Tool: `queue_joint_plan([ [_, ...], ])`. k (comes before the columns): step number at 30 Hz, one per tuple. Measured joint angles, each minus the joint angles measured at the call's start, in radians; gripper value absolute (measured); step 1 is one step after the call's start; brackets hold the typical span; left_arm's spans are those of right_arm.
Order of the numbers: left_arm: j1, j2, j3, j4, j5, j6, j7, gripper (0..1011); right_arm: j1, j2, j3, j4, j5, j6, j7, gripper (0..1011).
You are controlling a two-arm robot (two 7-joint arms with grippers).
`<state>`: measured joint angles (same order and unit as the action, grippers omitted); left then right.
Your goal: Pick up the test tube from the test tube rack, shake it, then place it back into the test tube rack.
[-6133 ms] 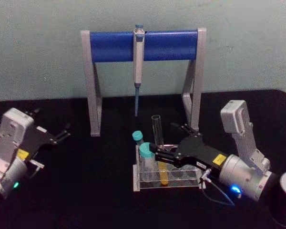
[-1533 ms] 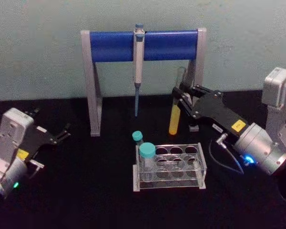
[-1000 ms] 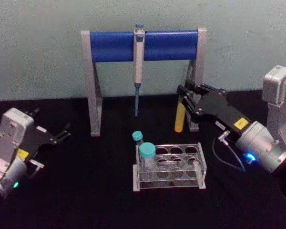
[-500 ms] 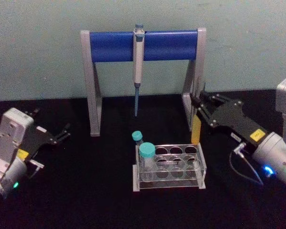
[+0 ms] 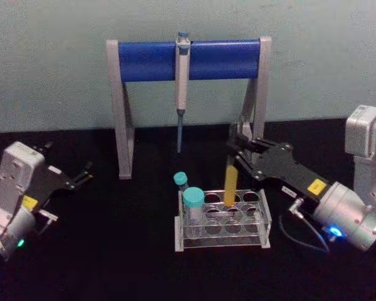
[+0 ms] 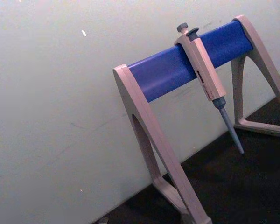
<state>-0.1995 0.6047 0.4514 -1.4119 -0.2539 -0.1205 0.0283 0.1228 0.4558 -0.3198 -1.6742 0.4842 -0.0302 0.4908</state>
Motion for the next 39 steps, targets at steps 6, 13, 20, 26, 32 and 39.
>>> queue_joint_plan([
  [6, 0.000, 0.000, 0.000, 0.000, 0.000, 0.000, 0.000, 1001, 0.043, -0.034, -0.018, 0.057, 0.031, -0.047, 0.014, 229],
  [13, 0.000, 0.000, 0.000, 0.000, 0.000, 0.000, 0.000, 1001, 0.074, -0.064, -0.020, 0.104, 0.020, -0.103, -0.011, 229],
  [20, 0.000, 0.000, 0.000, 0.000, 0.000, 0.000, 0.000, 1001, 0.073, -0.071, -0.004, 0.111, -0.018, -0.117, -0.056, 229],
  [26, 0.000, 0.000, 0.000, 0.000, 0.000, 0.000, 0.000, 1001, 0.065, -0.075, 0.011, 0.103, -0.031, -0.115, -0.070, 229],
  [32, 0.000, 0.000, 0.000, 0.000, 0.000, 0.000, 0.000, 1002, 0.059, -0.076, 0.018, 0.096, -0.043, -0.109, -0.076, 228],
  [39, 0.000, 0.000, 0.000, 0.000, 0.000, 0.000, 0.000, 1001, 0.035, -0.057, 0.033, 0.061, -0.097, -0.092, -0.110, 229],
])
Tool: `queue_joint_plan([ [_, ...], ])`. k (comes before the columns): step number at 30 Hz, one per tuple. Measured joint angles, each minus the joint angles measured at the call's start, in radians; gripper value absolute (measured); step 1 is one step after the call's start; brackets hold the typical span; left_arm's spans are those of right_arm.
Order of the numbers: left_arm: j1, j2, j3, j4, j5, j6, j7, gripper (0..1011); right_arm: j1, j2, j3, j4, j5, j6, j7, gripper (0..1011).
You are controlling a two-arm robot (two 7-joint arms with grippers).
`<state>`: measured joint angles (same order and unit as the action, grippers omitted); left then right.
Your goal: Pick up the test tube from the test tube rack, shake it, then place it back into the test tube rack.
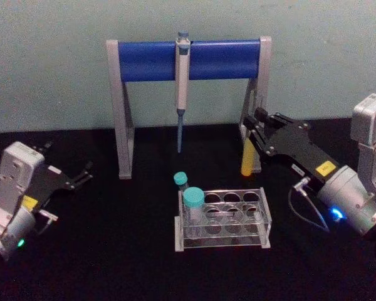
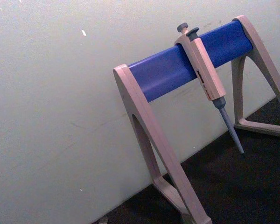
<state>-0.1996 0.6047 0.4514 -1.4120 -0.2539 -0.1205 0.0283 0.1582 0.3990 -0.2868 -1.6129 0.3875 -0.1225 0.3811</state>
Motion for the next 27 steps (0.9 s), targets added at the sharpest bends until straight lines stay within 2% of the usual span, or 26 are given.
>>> queue_joint_plan([
  [6, 0.000, 0.000, 0.000, 0.000, 0.000, 0.000, 0.000, 1001, -0.039, 0.033, 0.019, -0.054, -0.041, 0.035, -0.015, 229],
  [11, 0.000, 0.000, 0.000, 0.000, 0.000, 0.000, 0.000, 1001, -0.073, 0.063, 0.027, -0.100, -0.046, 0.071, 0.002, 229],
  [19, 0.000, 0.000, 0.000, 0.000, 0.000, 0.000, 0.000, 1001, -0.098, 0.087, 0.015, -0.133, 0.003, 0.103, 0.062, 228],
  [25, 0.000, 0.000, 0.000, 0.000, 0.000, 0.000, 0.000, 1001, -0.068, 0.063, -0.017, -0.098, 0.080, 0.089, 0.116, 229],
  [27, 0.000, 0.000, 0.000, 0.000, 0.000, 0.000, 0.000, 1001, -0.056, 0.053, -0.025, -0.083, 0.093, 0.081, 0.125, 228],
])
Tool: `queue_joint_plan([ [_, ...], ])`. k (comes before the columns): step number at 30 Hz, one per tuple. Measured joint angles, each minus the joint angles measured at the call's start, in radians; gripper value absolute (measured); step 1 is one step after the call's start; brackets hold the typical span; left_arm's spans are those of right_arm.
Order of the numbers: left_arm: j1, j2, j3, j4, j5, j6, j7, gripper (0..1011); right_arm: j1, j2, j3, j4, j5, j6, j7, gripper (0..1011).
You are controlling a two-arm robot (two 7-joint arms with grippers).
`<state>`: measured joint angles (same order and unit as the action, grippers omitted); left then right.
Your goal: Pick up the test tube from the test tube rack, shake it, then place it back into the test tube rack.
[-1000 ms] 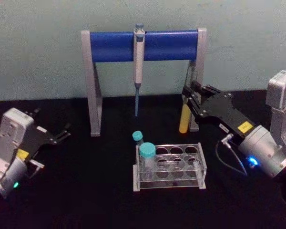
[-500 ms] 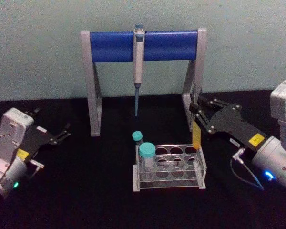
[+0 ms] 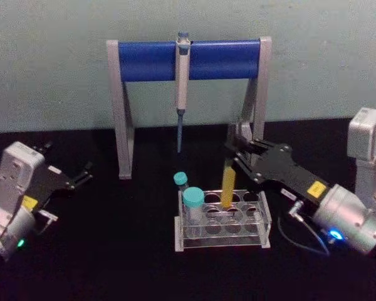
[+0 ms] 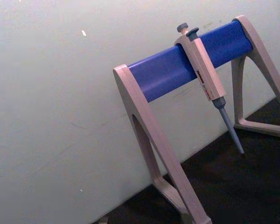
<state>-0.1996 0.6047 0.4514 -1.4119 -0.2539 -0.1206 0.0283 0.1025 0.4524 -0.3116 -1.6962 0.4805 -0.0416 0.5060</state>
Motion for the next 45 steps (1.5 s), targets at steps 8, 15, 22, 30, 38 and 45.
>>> queue_joint_plan([
  [8, 0.000, 0.000, 0.000, 0.000, 0.000, 0.000, 0.000, 1001, 0.065, -0.048, -0.026, 0.082, 0.020, -0.064, -0.007, 229],
  [15, 0.000, 0.000, 0.000, 0.000, 0.000, 0.000, 0.000, 1001, 0.079, -0.075, -0.015, 0.112, -0.017, -0.111, -0.066, 229],
  [22, 0.000, 0.000, 0.000, 0.000, 0.000, 0.000, 0.000, 1001, 0.070, -0.085, 0.008, 0.112, -0.042, -0.115, -0.098, 228],
  [30, 0.000, 0.000, 0.000, 0.000, 0.000, 0.000, 0.000, 1001, 0.065, -0.091, 0.019, 0.108, -0.049, -0.110, -0.101, 229],
  [38, 0.000, 0.000, 0.000, 0.000, 0.000, 0.000, 0.000, 1001, 0.058, -0.093, 0.026, 0.102, -0.062, -0.103, -0.105, 229],
  [45, 0.000, 0.000, 0.000, 0.000, 0.000, 0.000, 0.000, 1001, 0.041, -0.079, 0.037, 0.079, -0.091, -0.091, -0.121, 228],
])
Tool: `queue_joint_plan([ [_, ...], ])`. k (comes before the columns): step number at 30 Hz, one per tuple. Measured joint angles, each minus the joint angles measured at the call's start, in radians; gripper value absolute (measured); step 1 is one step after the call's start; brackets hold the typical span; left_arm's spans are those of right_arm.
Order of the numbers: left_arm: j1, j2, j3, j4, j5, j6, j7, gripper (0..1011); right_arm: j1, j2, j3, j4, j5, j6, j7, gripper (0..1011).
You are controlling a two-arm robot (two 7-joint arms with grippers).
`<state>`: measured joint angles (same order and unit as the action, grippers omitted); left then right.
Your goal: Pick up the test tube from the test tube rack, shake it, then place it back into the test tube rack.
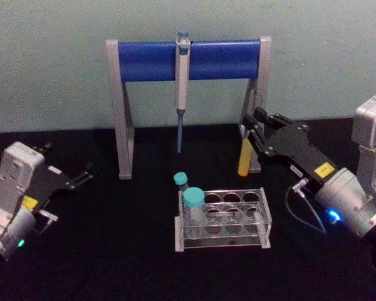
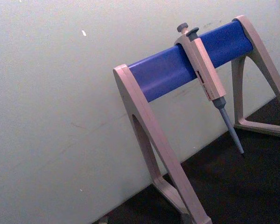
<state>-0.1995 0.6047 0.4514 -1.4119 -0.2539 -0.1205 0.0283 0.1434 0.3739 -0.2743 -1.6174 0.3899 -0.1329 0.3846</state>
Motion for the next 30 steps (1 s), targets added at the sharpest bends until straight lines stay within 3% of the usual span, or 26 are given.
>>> queue_joint_plan([
  [11, 0.000, 0.000, 0.000, 0.000, 0.000, 0.000, 0.000, 1001, -0.057, 0.042, 0.025, -0.063, -0.018, 0.050, -0.007, 229],
  [16, 0.000, 0.000, 0.000, 0.000, 0.000, 0.000, 0.000, 1001, -0.088, 0.067, 0.025, -0.100, 0.004, 0.079, 0.021, 228],
  [24, 0.000, 0.000, 0.000, 0.000, 0.000, 0.000, 0.000, 1001, -0.091, 0.081, -0.007, -0.110, 0.047, 0.096, 0.069, 228],
  [30, 0.000, 0.000, 0.000, 0.000, 0.000, 0.000, 0.000, 1001, -0.049, 0.063, -0.047, -0.074, 0.078, 0.090, 0.099, 229],
])
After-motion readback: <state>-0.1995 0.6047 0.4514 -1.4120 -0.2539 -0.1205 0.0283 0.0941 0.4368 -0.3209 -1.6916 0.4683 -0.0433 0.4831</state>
